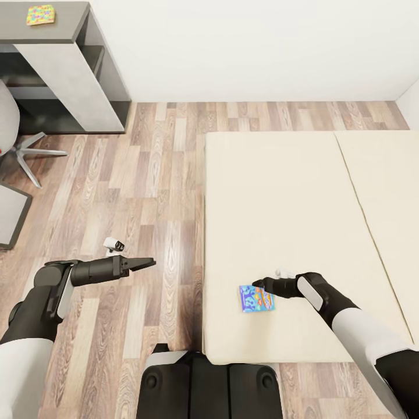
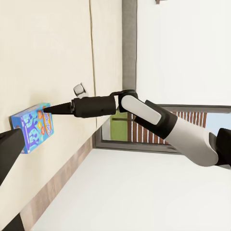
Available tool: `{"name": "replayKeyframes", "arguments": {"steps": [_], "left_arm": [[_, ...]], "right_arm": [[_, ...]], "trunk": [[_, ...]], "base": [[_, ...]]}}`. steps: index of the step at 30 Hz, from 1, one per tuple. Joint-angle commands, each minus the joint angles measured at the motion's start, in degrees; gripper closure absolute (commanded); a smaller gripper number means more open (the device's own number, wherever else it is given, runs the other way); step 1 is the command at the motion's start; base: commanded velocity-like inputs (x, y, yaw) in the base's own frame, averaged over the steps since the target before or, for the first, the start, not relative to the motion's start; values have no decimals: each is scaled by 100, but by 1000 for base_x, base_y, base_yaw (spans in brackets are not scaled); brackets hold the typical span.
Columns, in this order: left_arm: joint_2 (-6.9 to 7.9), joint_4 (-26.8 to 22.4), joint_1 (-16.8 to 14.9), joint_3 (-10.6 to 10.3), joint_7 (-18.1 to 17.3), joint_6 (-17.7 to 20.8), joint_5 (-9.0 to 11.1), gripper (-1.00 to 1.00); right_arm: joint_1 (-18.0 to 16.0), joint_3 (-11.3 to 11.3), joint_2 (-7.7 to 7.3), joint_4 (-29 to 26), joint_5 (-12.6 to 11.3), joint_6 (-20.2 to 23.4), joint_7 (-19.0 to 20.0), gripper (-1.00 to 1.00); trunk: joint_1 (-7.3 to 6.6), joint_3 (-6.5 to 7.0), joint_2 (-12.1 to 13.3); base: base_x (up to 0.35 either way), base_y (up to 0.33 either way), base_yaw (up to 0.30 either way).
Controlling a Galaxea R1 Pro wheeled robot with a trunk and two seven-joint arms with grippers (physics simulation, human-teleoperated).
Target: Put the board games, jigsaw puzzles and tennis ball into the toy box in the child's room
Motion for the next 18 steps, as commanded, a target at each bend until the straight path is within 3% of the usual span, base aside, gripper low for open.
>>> {"name": "replayKeyframes", "arguments": {"steps": [1, 18], "left_arm": [[1, -1, -2, -1, -25, 61, -6, -100], [1, -1, -2, -1, -25, 61, -6, -100]], "right_arm": [[-3, 25, -6, -4, 9, 13, 21, -100], [8, 39, -6, 22, 9, 17, 22, -100]], "trunk": [[3, -6, -9], [3, -6, -9]], "base": [[0, 19, 0], [0, 3, 0]]}}
